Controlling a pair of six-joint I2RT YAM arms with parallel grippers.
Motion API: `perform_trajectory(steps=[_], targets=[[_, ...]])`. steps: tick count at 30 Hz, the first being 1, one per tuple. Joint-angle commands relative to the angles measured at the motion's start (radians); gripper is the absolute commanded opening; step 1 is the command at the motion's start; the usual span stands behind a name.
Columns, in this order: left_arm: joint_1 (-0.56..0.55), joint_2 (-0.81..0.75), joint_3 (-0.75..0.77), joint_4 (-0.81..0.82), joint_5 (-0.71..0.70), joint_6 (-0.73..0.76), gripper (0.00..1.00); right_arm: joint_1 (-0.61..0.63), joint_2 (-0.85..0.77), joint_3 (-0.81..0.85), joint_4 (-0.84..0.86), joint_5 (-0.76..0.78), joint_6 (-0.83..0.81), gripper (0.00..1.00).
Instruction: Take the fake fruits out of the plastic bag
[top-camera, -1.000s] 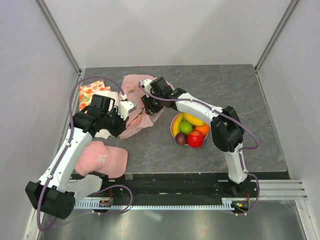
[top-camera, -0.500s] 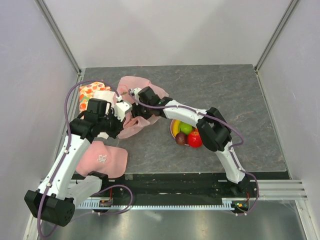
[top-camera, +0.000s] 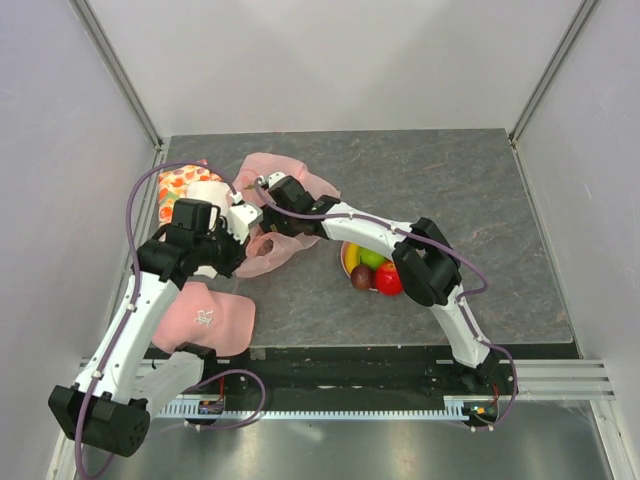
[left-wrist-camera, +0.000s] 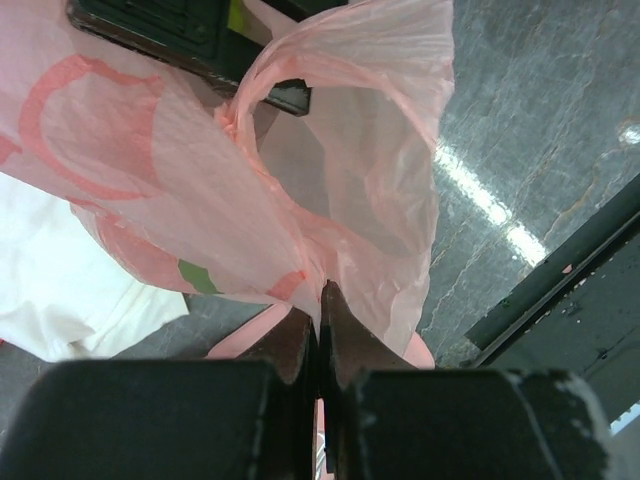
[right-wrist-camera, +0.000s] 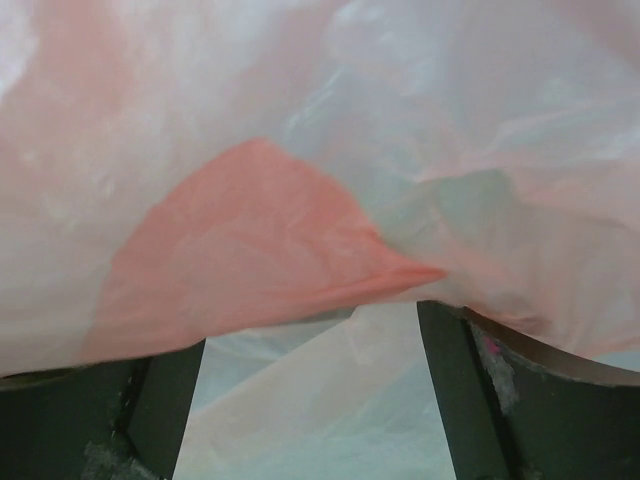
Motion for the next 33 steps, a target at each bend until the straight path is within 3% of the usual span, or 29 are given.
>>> perform_trajectory(steps=[1, 8, 11, 12, 17, 18, 19, 25, 33], targets=[[0.004, -0.069, 0.02, 0.015, 0.079, -0.001, 0.02, 0.0, 0.013, 0.055, -0.003, 0.063, 0.039, 0.91], [0.004, -0.072, 0.038, -0.026, 0.14, 0.01, 0.01, 0.001, 0.072, 0.076, 0.003, 0.069, 0.045, 0.86], [0.004, -0.064, 0.038, -0.029, 0.143, 0.008, 0.02, 0.0, 0.083, 0.087, 0.008, 0.075, 0.04, 0.73], [0.004, -0.064, 0.04, -0.029, 0.142, 0.008, 0.02, 0.0, 0.083, 0.089, 0.011, 0.076, 0.036, 0.6], [0.004, -0.053, 0.03, -0.017, 0.125, -0.007, 0.02, 0.0, 0.035, 0.09, 0.017, 0.012, -0.016, 0.19], [0.004, -0.053, 0.029, -0.011, 0.124, -0.008, 0.02, 0.0, 0.015, 0.087, 0.012, -0.026, -0.029, 0.05], [0.004, -0.052, 0.024, -0.008, 0.11, -0.007, 0.01, 0.0, -0.005, 0.084, 0.009, -0.048, -0.047, 0.0], [0.004, -0.046, -0.026, 0.018, 0.036, 0.031, 0.02, -0.048, -0.216, 0.014, -0.003, -0.385, -0.159, 0.0], [0.004, -0.089, -0.083, 0.029, 0.007, 0.073, 0.02, -0.052, -0.321, -0.068, -0.184, -0.359, -0.334, 0.0]])
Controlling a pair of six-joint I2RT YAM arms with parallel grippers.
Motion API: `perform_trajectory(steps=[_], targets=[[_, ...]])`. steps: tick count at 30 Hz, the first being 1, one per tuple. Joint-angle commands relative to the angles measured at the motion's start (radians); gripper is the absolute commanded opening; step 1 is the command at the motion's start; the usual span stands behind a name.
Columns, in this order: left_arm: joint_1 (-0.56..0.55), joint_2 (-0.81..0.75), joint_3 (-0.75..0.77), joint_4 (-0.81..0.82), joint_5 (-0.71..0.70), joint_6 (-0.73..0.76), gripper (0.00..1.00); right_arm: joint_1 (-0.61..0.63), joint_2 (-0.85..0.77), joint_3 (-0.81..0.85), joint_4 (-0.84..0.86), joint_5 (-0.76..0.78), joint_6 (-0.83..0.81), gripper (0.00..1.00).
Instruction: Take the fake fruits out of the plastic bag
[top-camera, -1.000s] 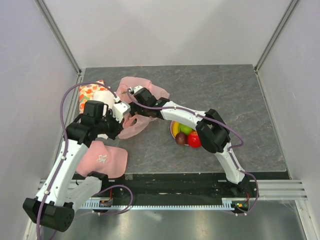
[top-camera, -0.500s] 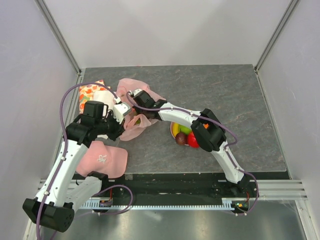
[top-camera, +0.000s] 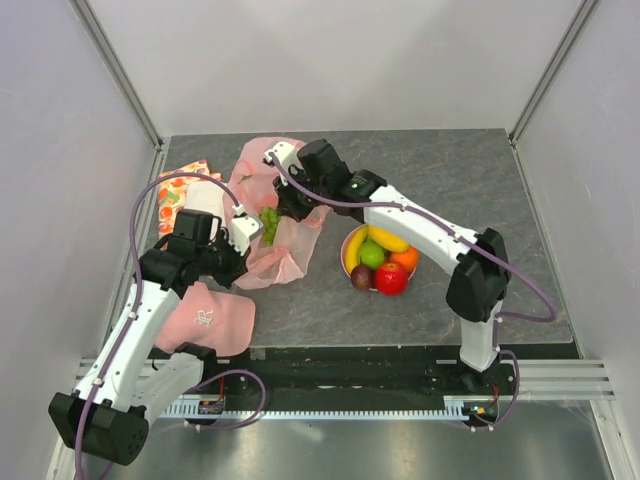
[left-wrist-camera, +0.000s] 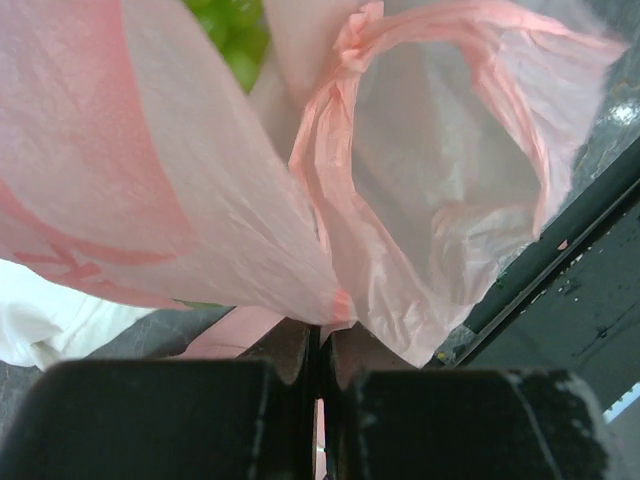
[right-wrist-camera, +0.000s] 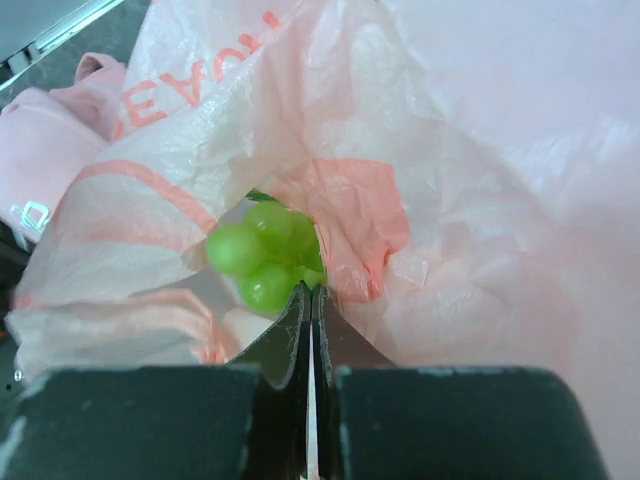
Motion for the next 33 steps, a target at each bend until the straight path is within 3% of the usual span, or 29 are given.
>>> perform_trajectory(steps=[1, 7, 10, 16, 18, 19, 20, 25, 30, 33], targets=[[0.004, -0.032, -0.01, 0.036, -0.022, 0.043, 0.01, 0.003, -0.011, -0.053, -0.151, -0.021, -0.091, 0.0], [0.004, -0.011, 0.002, 0.053, -0.02, 0.014, 0.02, 0.005, -0.011, -0.085, -0.146, -0.085, -0.089, 0.0], [0.004, -0.011, 0.02, 0.077, 0.006, -0.011, 0.02, 0.003, -0.029, -0.062, -0.127, -0.171, -0.126, 0.05], [0.004, 0.033, 0.017, 0.071, 0.02, -0.017, 0.02, 0.0, 0.015, -0.088, -0.147, -0.131, -0.123, 0.06], [0.004, 0.052, 0.007, 0.063, 0.017, -0.011, 0.02, -0.002, 0.015, -0.12, -0.155, -0.101, -0.12, 0.23], [0.004, 0.058, -0.004, 0.063, 0.012, -0.008, 0.02, -0.002, 0.011, -0.131, -0.158, -0.084, -0.123, 0.37], [0.004, 0.063, -0.006, 0.062, 0.008, -0.008, 0.02, -0.002, 0.004, -0.148, -0.162, -0.082, -0.124, 0.41], [0.004, 0.096, -0.035, 0.056, -0.04, 0.004, 0.02, -0.002, -0.071, -0.159, -0.17, -0.093, -0.163, 0.55], [0.004, 0.102, -0.055, 0.054, -0.051, 0.003, 0.02, 0.003, -0.083, -0.155, -0.147, -0.111, -0.169, 0.57], [0.004, 0.118, -0.044, 0.062, -0.049, -0.015, 0.02, 0.006, -0.062, -0.136, -0.123, -0.042, -0.137, 0.57]])
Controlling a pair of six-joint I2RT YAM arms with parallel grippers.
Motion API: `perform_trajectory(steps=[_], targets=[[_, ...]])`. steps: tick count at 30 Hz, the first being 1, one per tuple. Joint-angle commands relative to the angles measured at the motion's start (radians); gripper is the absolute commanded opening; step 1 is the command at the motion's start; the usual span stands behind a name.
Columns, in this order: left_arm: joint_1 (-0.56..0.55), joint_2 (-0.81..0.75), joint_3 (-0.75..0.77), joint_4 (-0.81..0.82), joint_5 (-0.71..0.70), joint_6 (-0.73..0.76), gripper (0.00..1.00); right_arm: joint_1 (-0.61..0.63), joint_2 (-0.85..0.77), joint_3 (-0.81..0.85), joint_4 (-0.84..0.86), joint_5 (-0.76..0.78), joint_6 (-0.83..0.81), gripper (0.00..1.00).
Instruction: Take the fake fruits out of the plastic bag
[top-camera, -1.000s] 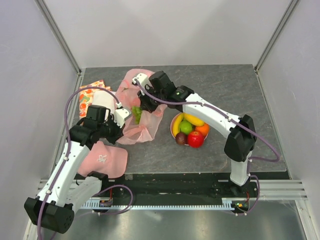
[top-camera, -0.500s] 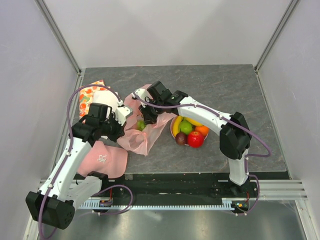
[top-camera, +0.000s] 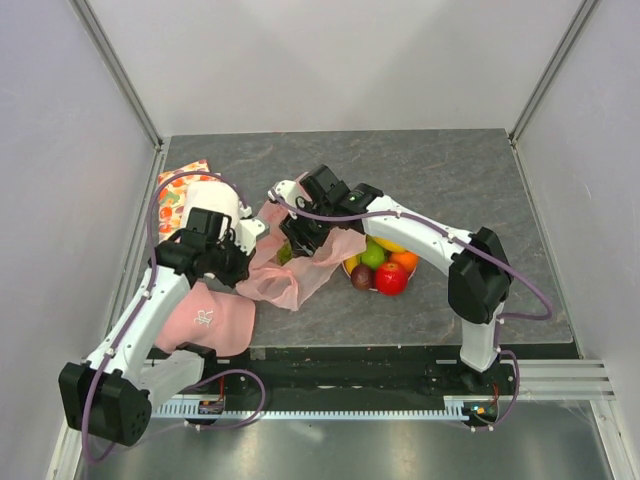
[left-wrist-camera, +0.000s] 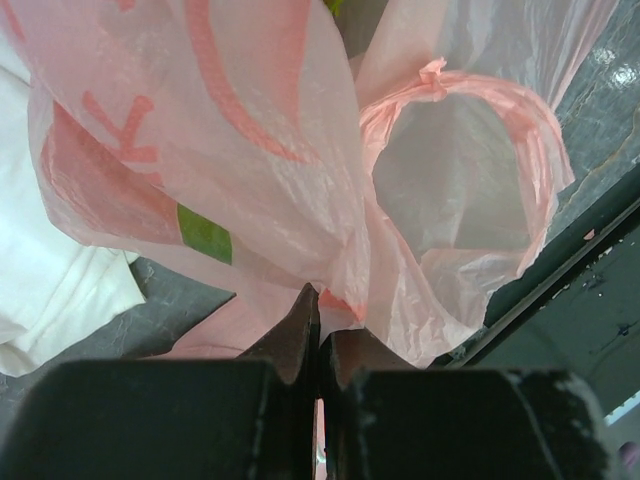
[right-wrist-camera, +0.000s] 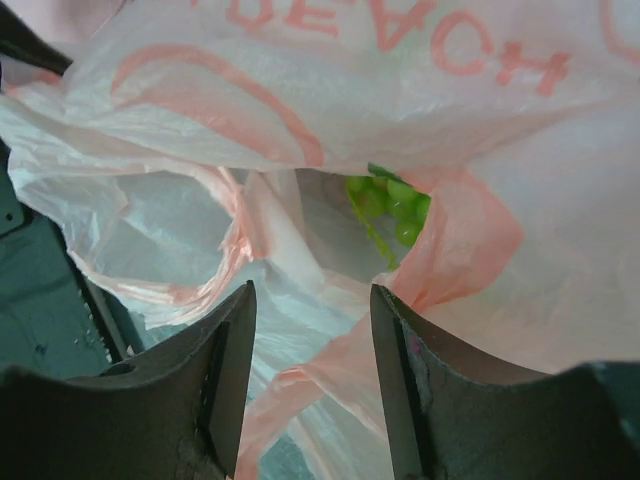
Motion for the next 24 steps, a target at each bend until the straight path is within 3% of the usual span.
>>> perform_trajectory(steps=[1, 8, 15, 18, 20, 24], targets=[[0.006, 0.016, 0.014, 0.023, -0.01, -0.016, 0.01, 0.004, -0.012, 0.05, 0.057, 0.077, 0.017, 0.57], [0.004, 0.077, 0.097, 0.042, 0.043, -0.069, 0.02, 0.004, 0.123, 0.208, 0.054, 0.073, -0.028, 0.52], [0.004, 0.093, 0.121, 0.052, 0.033, -0.085, 0.02, 0.015, 0.198, 0.248, 0.02, 0.081, -0.022, 0.45], [0.004, 0.097, 0.127, 0.055, 0.033, -0.094, 0.02, 0.03, 0.214, 0.242, 0.011, 0.131, -0.005, 0.48], [0.004, 0.102, 0.129, 0.057, 0.036, -0.098, 0.02, 0.042, 0.224, 0.222, 0.013, 0.24, 0.038, 0.61], [0.004, 0.103, 0.134, 0.06, 0.039, -0.103, 0.02, 0.046, 0.249, 0.21, 0.02, 0.298, 0.093, 0.69]])
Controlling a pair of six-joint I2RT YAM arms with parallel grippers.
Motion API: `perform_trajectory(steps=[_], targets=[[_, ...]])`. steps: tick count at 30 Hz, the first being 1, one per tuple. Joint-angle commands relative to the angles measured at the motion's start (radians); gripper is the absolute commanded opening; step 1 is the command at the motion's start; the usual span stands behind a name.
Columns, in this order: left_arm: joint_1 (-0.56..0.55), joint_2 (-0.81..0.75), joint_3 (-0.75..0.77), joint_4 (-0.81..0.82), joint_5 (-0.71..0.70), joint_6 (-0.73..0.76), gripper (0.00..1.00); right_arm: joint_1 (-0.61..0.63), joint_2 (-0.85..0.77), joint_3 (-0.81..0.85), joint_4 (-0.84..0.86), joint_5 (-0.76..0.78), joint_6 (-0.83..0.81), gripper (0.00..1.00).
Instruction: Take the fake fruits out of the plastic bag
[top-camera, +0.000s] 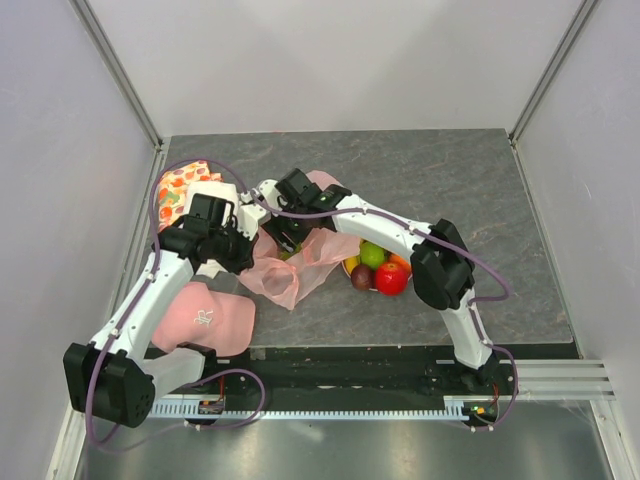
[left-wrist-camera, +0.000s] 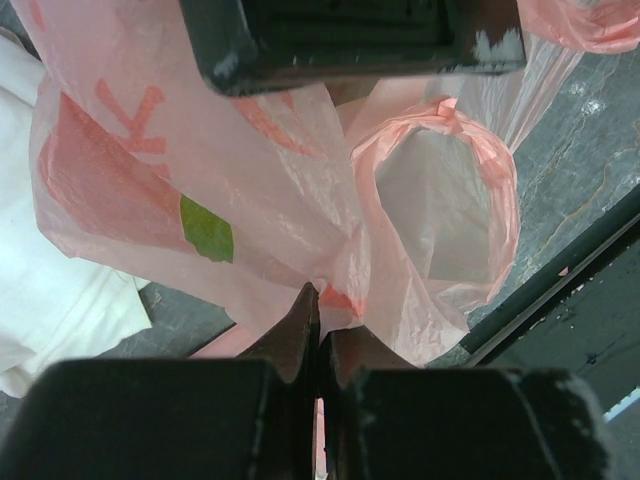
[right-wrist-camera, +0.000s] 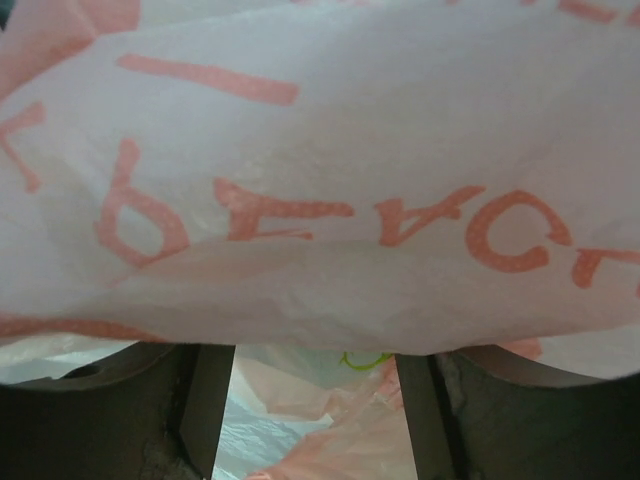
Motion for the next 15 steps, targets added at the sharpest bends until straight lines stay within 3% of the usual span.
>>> perform_trajectory(steps=[1, 7, 15], targets=[[0.004, 0.003, 0.041, 0.032, 0.021, -0.039, 0.02, 0.01, 0.025, 0.002, 0.008, 0.115, 0.074, 0.71], [0.004, 0.001, 0.048, 0.03, 0.018, -0.045, 0.02, 0.029, 0.062, 0.036, 0.0, 0.156, 0.091, 0.71], [0.004, 0.003, 0.064, 0.027, 0.024, -0.05, 0.02, 0.038, 0.039, 0.037, -0.009, 0.116, 0.095, 0.63]])
